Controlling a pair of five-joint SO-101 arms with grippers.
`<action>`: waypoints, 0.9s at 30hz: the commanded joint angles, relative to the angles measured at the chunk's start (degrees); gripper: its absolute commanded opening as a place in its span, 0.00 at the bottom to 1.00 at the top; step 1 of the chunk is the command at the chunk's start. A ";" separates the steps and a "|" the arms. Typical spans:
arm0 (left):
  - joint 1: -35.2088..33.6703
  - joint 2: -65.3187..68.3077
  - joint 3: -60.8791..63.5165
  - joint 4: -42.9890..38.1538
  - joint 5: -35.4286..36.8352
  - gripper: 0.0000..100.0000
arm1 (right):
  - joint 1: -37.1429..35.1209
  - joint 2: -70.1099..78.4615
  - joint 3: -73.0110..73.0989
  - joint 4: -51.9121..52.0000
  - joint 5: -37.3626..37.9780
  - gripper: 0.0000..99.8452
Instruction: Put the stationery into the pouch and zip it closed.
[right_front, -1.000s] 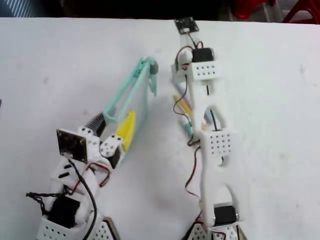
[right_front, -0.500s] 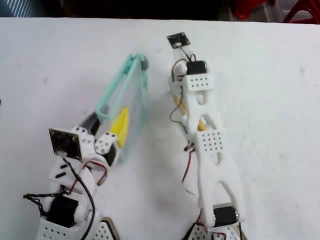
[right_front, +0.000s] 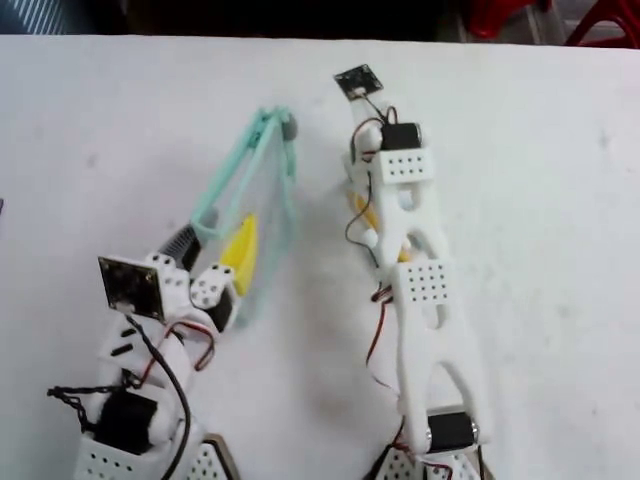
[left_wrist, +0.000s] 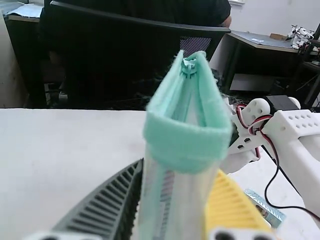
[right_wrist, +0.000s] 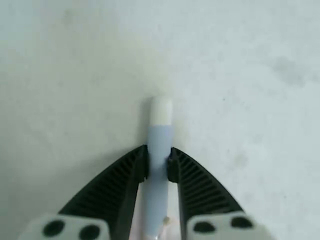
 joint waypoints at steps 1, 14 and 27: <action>-0.04 0.31 -0.26 -0.18 0.53 0.18 | -0.13 0.40 -2.81 3.30 0.18 0.02; -0.04 0.31 -0.26 -0.18 0.53 0.18 | 0.48 -7.43 -3.52 9.19 -12.22 0.02; -0.04 0.31 -0.26 -0.18 0.53 0.18 | 0.57 -10.95 -3.43 11.03 -12.31 0.02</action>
